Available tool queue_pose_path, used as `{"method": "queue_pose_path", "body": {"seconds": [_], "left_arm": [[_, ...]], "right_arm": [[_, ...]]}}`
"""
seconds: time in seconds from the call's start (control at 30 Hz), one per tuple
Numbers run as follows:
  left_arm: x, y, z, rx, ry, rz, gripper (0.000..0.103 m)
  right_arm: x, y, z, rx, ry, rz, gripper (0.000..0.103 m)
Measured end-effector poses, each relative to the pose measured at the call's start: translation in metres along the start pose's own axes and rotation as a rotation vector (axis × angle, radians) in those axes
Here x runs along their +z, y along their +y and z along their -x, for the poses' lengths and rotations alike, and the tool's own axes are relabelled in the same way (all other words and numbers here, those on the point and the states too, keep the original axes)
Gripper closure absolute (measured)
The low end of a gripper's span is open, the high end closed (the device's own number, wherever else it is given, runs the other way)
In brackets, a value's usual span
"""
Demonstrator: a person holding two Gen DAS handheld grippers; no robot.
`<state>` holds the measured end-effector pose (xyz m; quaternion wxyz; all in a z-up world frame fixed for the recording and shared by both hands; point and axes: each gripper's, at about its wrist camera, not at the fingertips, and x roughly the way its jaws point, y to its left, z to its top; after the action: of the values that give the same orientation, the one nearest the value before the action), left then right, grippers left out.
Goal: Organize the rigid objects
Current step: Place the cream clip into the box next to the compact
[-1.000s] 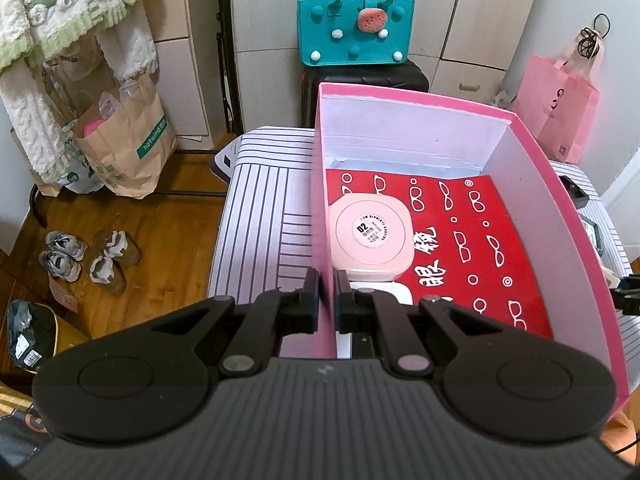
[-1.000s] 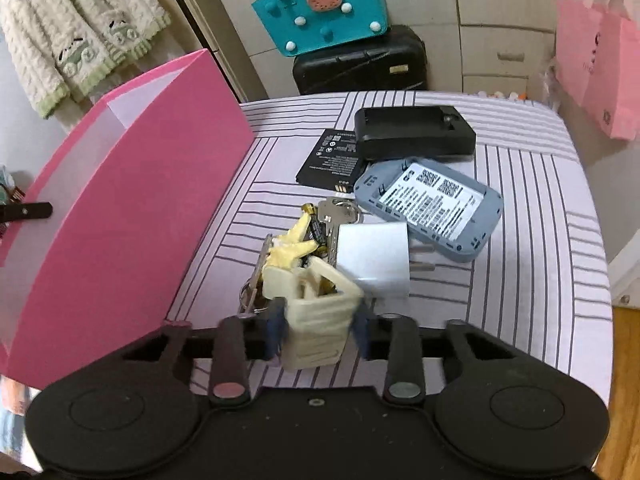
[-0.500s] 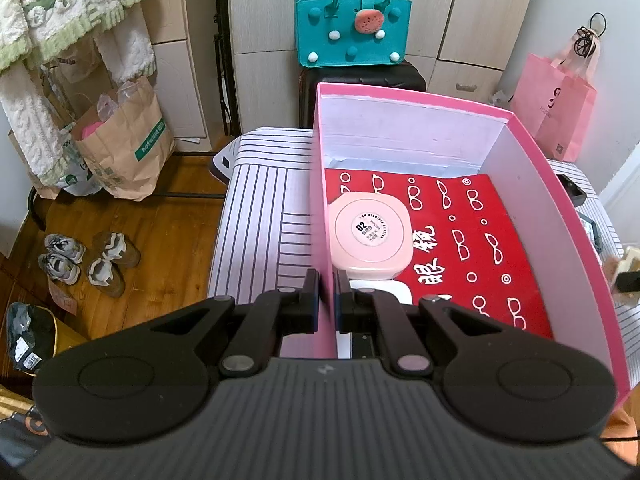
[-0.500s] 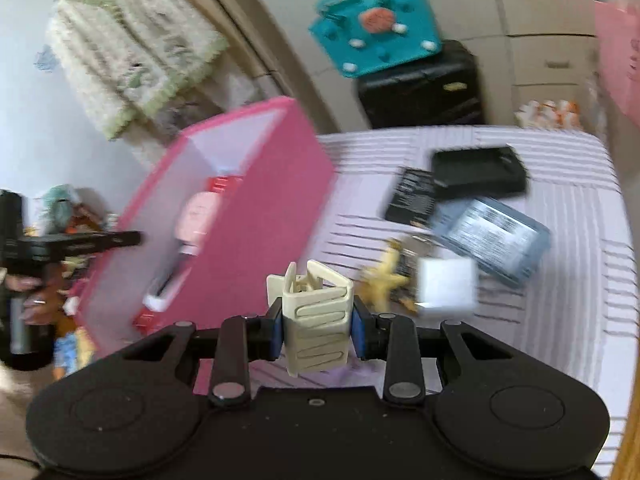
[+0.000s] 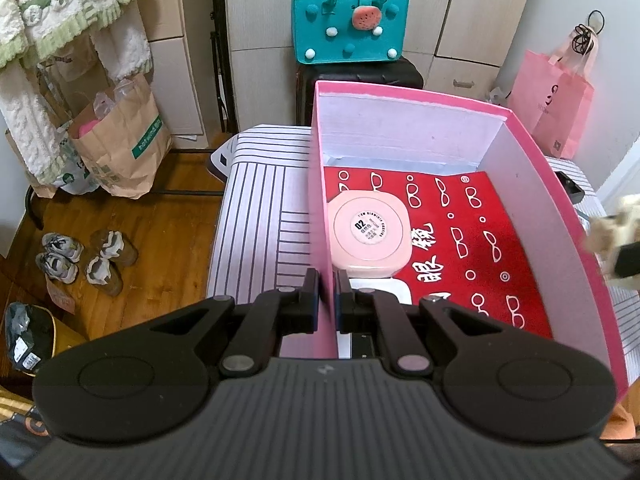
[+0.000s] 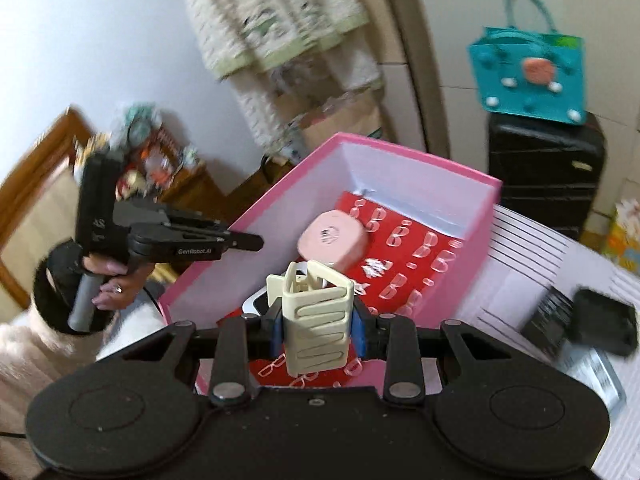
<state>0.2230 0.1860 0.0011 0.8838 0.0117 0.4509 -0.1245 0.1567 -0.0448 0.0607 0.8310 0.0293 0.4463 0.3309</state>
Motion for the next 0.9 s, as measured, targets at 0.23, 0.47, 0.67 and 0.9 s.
{"method": "queue_pose_path", "body": {"seconds": [0.23,0.47,0.67,0.9], "left_arm": [[-0.001,0.003,-0.001,-0.011,0.001,-0.009,0.096],[-0.002,0.006,-0.001,-0.026,-0.003,-0.002,0.095],[-0.004,0.006,-0.001,-0.022,-0.015,-0.006,0.095],[-0.004,0.004,-0.001,-0.026,-0.017,0.002,0.095]], "right_arm": [[0.028,-0.005,-0.084,-0.036,0.181,0.050,0.066],[0.045,-0.022,-0.139,-0.137,0.300,0.025,0.066],[0.054,-0.034,-0.153,-0.114,0.333,-0.069,0.066],[0.055,-0.030,-0.151,-0.106,0.302,-0.063,0.053]]}}
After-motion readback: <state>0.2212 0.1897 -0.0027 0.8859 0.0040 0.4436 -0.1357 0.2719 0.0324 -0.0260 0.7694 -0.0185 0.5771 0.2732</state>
